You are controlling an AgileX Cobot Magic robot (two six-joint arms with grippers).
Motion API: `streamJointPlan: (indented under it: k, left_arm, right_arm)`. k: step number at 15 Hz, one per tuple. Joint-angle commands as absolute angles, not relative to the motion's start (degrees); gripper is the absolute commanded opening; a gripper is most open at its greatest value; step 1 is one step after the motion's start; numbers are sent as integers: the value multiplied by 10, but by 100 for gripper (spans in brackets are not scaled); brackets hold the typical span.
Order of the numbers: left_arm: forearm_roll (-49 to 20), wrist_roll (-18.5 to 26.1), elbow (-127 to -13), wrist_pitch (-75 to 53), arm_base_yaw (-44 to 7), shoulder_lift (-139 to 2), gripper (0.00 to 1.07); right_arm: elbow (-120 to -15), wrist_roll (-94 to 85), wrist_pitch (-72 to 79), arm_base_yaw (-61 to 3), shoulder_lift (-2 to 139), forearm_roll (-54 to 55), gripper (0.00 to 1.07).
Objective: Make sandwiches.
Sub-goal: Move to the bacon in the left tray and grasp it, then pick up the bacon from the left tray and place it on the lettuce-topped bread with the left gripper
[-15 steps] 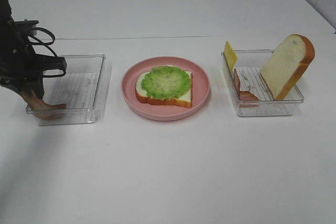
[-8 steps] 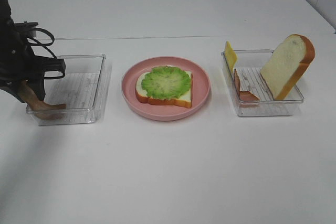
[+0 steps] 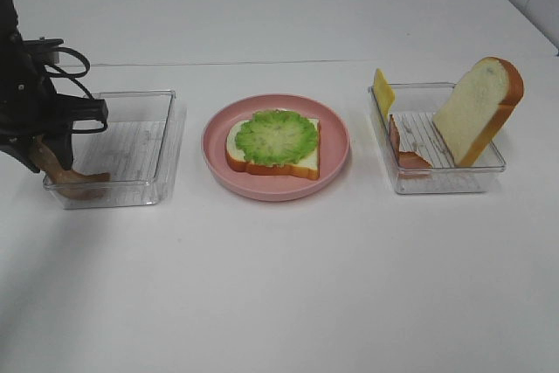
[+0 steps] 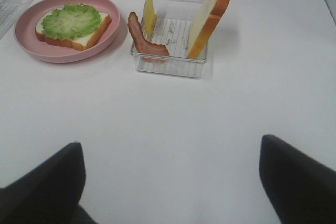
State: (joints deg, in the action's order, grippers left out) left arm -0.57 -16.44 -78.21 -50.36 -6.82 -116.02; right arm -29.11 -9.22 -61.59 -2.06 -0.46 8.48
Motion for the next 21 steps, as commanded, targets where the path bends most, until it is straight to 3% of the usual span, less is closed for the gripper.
streamJointPlan:
  k: [1,8,10,12,17,21]
  left_arm:
    - [-6,-167,-779,-506,-71,-1146,38]
    - [-11,-167,-779,-517,-71,-1138,35]
    - [-11,-166,-779,-517,-71,-1138,14]
    - [-11,-166,-779,-517,-71,-1138,0]
    - [-11,-160,-783,-513,-71,-1136,0]
    - [-87,-113,-841,-520,-71,-1092,0]
  right_arm:
    - [-290,-95,-611,-20,-10,83,85]
    - [-290,-95,-611,-20,-10,83,85]
    - [-290,-95,-611,-20,-10,83,85]
    - [-290,-95,-611,-20,-10,83,85]
    - [-290,-95,-611,-20,-10,83,85]
    - [-290,-95,-611,-20,-10,83,85]
